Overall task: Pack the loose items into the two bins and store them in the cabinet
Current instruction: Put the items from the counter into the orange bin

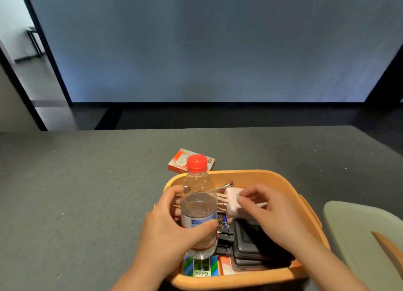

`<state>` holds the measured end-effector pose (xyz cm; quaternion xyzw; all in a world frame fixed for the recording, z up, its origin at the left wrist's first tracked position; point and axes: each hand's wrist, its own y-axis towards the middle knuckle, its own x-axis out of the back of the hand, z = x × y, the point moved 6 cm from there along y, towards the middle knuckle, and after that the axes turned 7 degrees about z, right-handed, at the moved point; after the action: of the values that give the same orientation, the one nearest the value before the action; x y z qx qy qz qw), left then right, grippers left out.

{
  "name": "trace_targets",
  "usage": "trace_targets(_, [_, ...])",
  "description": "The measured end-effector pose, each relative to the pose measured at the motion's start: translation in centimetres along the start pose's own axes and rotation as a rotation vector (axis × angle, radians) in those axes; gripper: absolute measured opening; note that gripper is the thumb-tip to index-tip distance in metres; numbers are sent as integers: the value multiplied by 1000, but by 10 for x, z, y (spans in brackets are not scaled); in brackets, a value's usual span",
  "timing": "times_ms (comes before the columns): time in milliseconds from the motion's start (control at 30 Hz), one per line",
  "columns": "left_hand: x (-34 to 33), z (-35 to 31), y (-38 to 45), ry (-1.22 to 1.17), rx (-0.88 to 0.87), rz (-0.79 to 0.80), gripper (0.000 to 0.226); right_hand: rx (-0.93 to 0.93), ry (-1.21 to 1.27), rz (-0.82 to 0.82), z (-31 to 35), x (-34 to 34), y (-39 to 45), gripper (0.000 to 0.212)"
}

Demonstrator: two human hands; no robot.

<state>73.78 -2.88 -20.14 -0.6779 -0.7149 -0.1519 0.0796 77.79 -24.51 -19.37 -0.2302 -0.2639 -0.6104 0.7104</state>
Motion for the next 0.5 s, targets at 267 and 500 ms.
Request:
trace_targets(267, [-2, 10, -6, 160, -19, 48, 65, 92, 392, 289, 43, -60, -8, 43])
trace_targets(500, [26, 32, -6, 86, -41, -21, 54, -29, 285, 341, 31, -75, 1, 45])
